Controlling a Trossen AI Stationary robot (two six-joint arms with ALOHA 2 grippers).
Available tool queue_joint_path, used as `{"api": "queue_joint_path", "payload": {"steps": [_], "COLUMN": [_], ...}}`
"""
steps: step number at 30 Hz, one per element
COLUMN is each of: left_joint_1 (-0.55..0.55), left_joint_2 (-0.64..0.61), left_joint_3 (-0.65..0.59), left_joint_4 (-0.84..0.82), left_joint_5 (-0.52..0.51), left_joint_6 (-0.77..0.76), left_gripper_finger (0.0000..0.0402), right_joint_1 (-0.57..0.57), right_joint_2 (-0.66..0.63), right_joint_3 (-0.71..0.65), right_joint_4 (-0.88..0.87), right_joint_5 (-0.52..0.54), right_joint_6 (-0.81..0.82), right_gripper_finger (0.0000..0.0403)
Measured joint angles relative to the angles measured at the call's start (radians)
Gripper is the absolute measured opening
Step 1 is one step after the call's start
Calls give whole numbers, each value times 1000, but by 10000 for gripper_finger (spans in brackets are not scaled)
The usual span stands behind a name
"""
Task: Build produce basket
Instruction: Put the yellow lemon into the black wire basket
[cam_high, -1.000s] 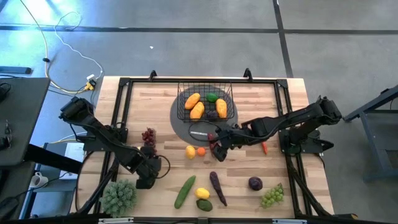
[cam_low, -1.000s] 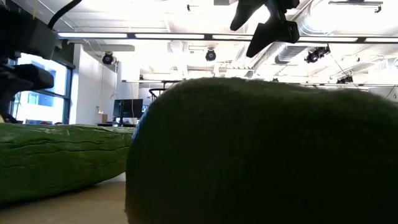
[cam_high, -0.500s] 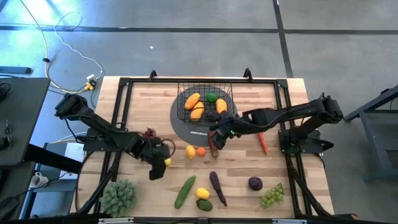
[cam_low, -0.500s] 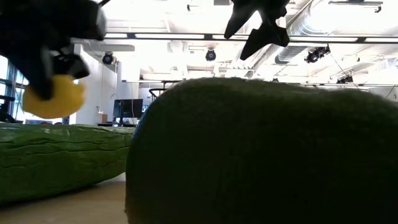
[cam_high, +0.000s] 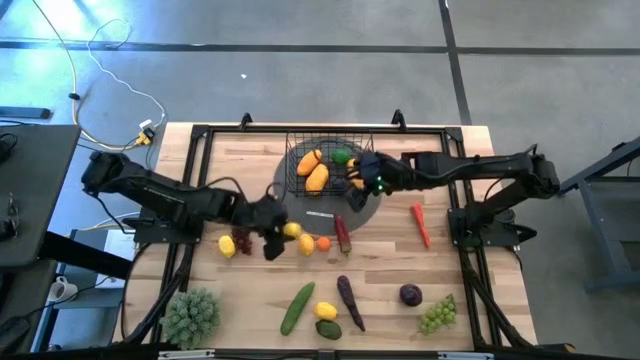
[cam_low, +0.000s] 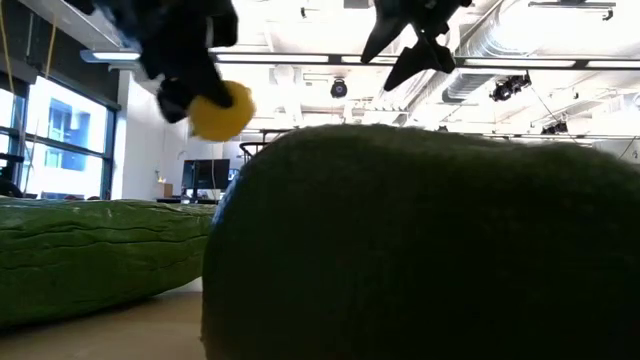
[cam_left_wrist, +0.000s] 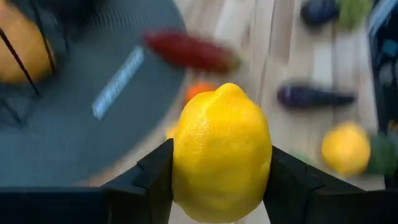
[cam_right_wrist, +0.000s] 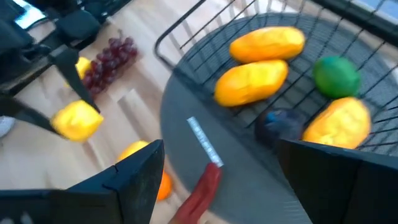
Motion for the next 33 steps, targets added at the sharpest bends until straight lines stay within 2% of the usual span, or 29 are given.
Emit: {"api": "queue_joint_path", "payload": {"steps": [15, 33], "left_joint_1": [231, 491], "left_joint_2": [1, 1], "left_joint_3": [0, 0], "left_joint_4": [298, 540], "left_joint_5": [37, 70], "left_joint_6": [25, 25], "left_gripper_finger": [178, 179], "right_joint_1": [-167, -324], "right_joint_2": [-7, -70], "right_joint_3": [0, 0], "right_joint_4": [-1, -4], "right_joint_5": [-17, -39], "right_joint_6": [-128, -260], "right_gripper_finger": [291, 291]}}
